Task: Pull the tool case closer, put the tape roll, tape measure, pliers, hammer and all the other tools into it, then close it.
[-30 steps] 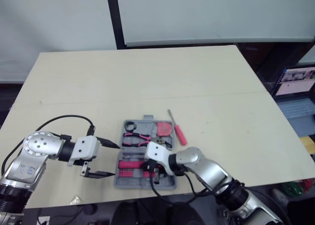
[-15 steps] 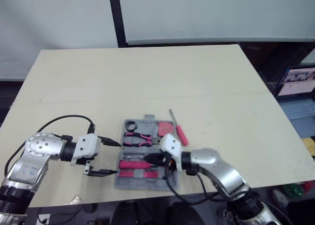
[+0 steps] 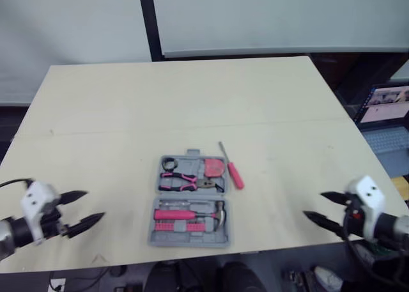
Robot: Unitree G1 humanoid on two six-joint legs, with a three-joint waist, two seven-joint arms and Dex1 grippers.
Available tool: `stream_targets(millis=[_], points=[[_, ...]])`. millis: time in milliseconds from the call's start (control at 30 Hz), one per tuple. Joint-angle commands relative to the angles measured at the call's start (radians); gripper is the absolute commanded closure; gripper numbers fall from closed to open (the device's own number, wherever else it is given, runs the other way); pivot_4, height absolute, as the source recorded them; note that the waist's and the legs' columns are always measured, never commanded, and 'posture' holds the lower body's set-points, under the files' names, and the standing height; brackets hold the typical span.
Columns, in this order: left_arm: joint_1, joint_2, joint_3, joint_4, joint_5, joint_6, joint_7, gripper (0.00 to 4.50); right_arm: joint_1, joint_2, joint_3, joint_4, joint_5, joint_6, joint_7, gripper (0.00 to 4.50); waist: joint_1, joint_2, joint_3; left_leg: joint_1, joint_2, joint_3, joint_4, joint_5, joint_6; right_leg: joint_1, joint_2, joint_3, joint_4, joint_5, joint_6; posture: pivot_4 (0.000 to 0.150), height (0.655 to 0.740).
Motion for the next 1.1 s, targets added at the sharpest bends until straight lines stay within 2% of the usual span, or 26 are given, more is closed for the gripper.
stream_targets(millis=[33,233,467,600,800,933,1100], points=[[0.033,-0.004,0.1,0.032,-0.005,-0.026,0.008,0.0,0.046,-0.024,-0.105,0.029,-0.002,-0.044,0.026,0.08,0.001,0.0,0.0,0.0,0.0,0.0,0.0,0.0,0.0,0.0,0.0,0.0,0.0,0.0,0.0,0.15,0.74],[0.026,0.003,0.078,-0.013,-0.027,0.001,-0.023,0.0,0.019,-0.026,-0.076,0.013,0.013,-0.032,0.0,0.08,0.001,0.0,0.0,0.0,0.0,0.0,-0.001,-0.003,-0.005,0.0,-0.001,0.0,0.0,0.0,-0.001,0.15,0.74],[-0.077,0.043,-0.066,-0.275,-0.102,0.096,-0.069,0.0,-0.13,0.073,0.148,-0.144,0.035,0.114,-0.169,0.08,0.002,0.001,0.001,0.0,0.0,0.0,-0.002,-0.001,-0.003,0.0,0.0,0.0,0.0,0.0,-0.001,0.15,0.74],[-0.234,0.08,-0.169,-0.37,-0.17,0.168,-0.087,0.0,-0.261,0.18,0.344,-0.204,-0.002,0.222,-0.32,0.08,0.002,0.002,0.001,-0.001,0.0,0.0,-0.002,0.001,-0.003,-0.001,0.0,0.0,0.001,0.0,-0.001,0.15,0.74],[-0.456,0.089,-0.294,-0.378,-0.205,0.224,-0.1,0.0,-0.476,0.334,0.546,-0.129,-0.103,0.344,-0.519,0.08,-0.003,0.005,0.003,-0.001,0.0,0.002,-0.002,0.006,-0.009,-0.003,0.001,0.002,0.003,0.0,0.0,0.15,0.74],[-0.564,0.071,-0.367,-0.347,-0.186,0.212,-0.107,0.0,-0.604,0.408,0.593,-0.017,-0.173,0.387,-0.628,0.08,0.001,0.005,0.004,-0.001,0.0,0.002,-0.002,0.006,-0.01,-0.004,0.002,0.002,0.002,0.0,0.0,0.15,0.74],[-0.615,0.054,-0.401,-0.34,-0.182,0.207,-0.102,0.0,-0.689,0.46,0.613,0.054,-0.207,0.403,-0.669,0.08,0.0,0.005,0.004,-0.001,0.0,0.003,-0.002,0.006,-0.01,-0.004,0.002,0.002,0.002,0.0,0.0,0.15,0.74]])
